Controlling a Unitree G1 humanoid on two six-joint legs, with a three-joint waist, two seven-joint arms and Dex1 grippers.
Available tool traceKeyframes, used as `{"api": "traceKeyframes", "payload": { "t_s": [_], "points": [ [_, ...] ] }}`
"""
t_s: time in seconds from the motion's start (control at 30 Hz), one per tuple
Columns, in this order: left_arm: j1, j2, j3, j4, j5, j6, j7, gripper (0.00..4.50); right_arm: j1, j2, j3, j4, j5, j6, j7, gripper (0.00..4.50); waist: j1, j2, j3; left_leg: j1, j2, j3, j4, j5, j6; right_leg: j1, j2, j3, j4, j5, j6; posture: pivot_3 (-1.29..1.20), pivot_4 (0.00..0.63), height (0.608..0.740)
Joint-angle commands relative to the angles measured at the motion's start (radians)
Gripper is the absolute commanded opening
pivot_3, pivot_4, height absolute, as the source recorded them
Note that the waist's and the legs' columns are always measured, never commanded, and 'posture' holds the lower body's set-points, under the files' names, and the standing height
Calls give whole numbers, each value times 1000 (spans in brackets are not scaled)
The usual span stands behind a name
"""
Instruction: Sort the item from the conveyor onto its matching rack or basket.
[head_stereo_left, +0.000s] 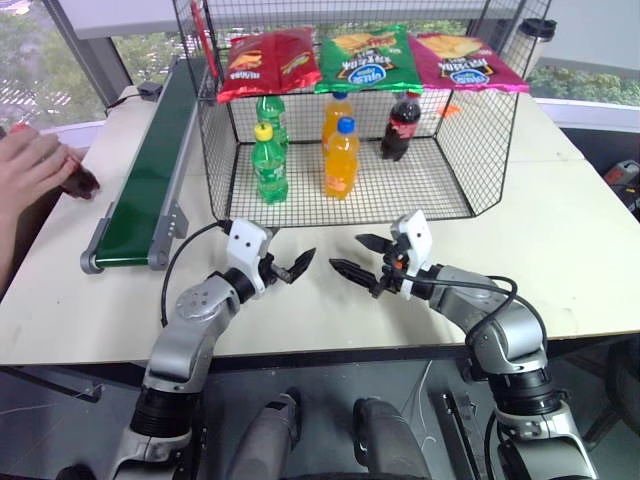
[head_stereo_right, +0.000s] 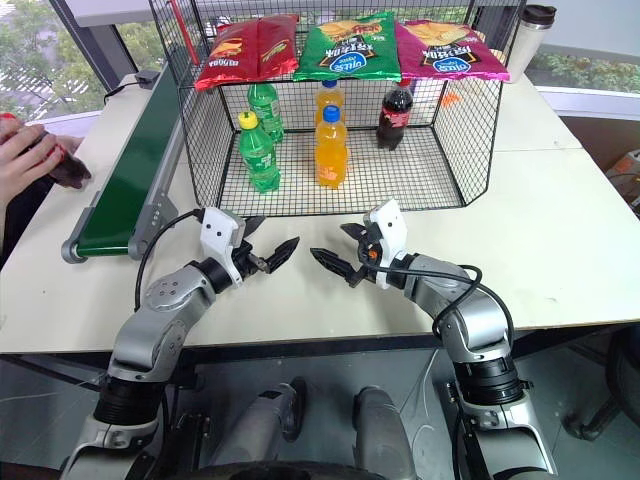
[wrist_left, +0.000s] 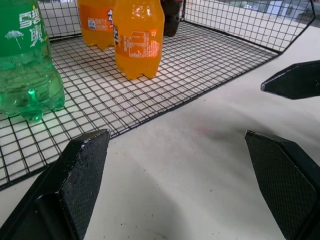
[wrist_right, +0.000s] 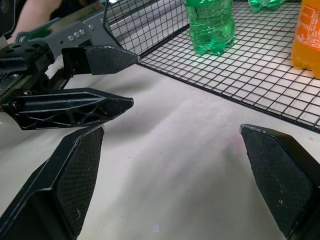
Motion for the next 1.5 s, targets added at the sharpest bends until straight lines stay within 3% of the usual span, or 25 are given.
{"api": "traceKeyframes", "payload": {
  "t_s": [0.03, 1.5],
  "points": [
    [2, 1, 4, -27, -16, -25, -13, 4500, -13, -1, -1, -39, 10, -18, 10, 4491, 0, 0, 0, 0, 0, 0, 0, 0, 0, 0, 0, 0, 0, 0, 0, 0, 150, 738],
    [9, 1, -4, -34, -8, 4, -9, 4500, -9, -23, -5, -71, 48, 11, 53, 4491, 0, 0, 0, 0, 0, 0, 0, 0, 0, 0, 0, 0, 0, 0, 0, 0, 150, 738]
  ]
}}
